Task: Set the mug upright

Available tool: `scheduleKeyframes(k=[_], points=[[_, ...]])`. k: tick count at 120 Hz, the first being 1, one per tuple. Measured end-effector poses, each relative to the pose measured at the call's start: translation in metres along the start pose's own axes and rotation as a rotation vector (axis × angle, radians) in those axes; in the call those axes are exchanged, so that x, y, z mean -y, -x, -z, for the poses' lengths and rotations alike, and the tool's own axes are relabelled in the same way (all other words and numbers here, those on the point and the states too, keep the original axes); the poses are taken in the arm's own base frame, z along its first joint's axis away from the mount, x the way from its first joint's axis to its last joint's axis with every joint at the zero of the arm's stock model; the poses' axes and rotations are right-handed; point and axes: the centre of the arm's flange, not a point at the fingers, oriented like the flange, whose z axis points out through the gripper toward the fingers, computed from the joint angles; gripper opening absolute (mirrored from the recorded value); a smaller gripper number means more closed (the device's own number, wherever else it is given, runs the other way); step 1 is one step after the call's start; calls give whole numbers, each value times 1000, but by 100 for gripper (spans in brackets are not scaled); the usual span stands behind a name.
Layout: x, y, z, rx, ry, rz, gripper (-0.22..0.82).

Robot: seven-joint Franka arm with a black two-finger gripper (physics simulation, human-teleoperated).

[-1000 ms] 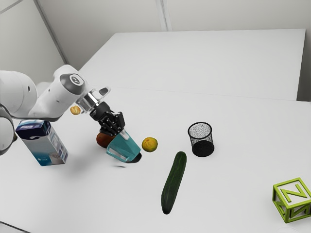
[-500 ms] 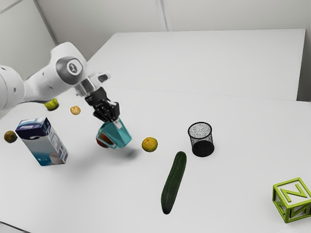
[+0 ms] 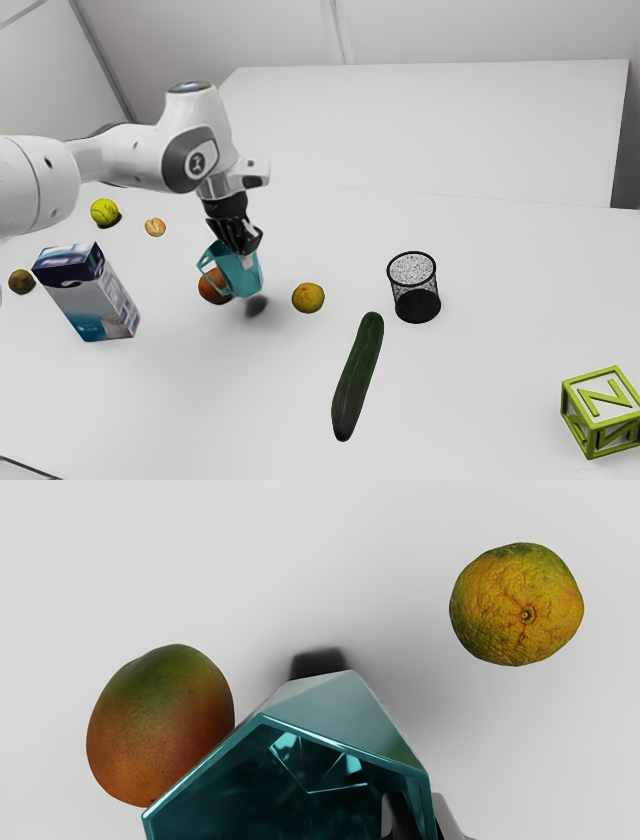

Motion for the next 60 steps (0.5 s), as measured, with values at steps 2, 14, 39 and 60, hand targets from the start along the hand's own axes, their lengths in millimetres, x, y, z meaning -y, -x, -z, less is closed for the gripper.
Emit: scheduleKeyframes(k=[2,14,39,60], points=[[-1,-1,-1,0,-3,-1,-18],[-6,-7,-5,-2,-15,-8,-18],[-16,-16,-18,8,-32,-10,-18],[-19,-19,-22,14,-71,-8,-18]])
